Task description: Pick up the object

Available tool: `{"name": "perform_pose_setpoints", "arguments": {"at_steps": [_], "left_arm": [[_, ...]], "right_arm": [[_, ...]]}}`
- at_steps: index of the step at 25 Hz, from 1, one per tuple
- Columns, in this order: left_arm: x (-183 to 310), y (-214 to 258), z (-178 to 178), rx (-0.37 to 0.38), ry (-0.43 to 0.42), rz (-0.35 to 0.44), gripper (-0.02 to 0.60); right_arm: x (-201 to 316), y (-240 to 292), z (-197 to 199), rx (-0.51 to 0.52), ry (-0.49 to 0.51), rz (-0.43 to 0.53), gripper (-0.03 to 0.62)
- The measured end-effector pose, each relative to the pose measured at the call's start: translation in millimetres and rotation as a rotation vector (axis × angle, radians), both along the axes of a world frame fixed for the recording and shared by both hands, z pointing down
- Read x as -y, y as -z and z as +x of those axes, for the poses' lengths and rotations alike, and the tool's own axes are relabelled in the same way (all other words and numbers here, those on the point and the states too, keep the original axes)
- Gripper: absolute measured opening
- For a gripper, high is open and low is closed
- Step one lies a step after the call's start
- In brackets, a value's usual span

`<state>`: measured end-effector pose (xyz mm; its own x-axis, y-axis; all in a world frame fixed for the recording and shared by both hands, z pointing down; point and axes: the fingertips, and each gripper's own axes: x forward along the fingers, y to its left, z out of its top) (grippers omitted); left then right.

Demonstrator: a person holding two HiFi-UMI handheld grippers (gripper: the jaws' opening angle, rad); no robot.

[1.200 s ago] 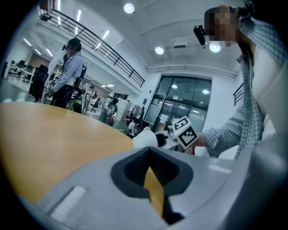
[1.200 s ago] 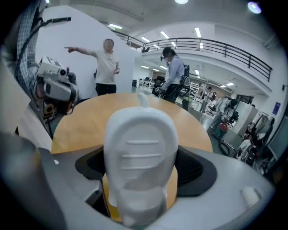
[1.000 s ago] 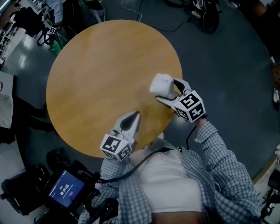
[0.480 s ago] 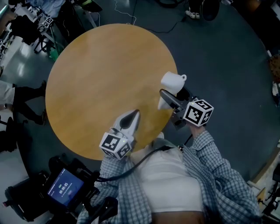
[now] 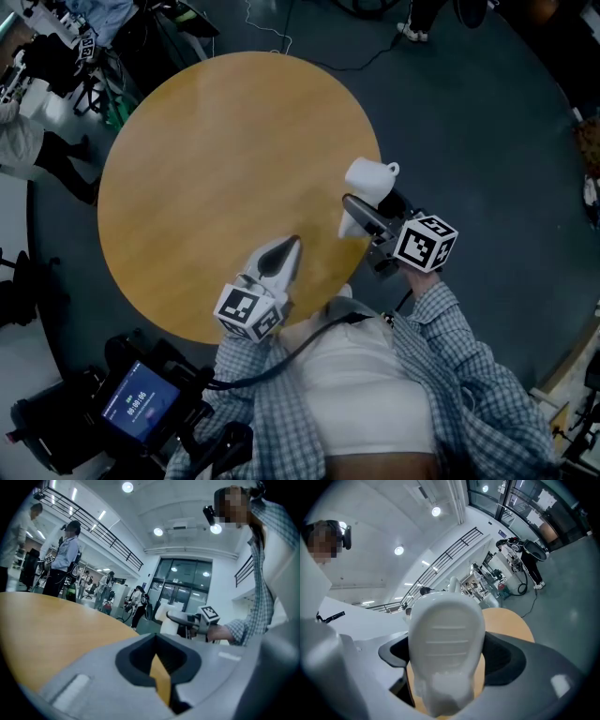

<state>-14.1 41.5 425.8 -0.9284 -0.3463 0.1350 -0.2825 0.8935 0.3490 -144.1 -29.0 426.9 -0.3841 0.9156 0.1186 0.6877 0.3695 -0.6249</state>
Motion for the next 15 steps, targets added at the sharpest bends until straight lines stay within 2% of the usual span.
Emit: {"name": "perform_pose_setpoints", "arguments": {"at_steps": [15], "left_arm": [[-4.4, 1.6, -4.5, -0.006, 0.021, 0.003, -0.002]], "right_arm": [[-9.2, -0.2, -0.4, -0.001, 0.050, 0.010, 0.453]]}}
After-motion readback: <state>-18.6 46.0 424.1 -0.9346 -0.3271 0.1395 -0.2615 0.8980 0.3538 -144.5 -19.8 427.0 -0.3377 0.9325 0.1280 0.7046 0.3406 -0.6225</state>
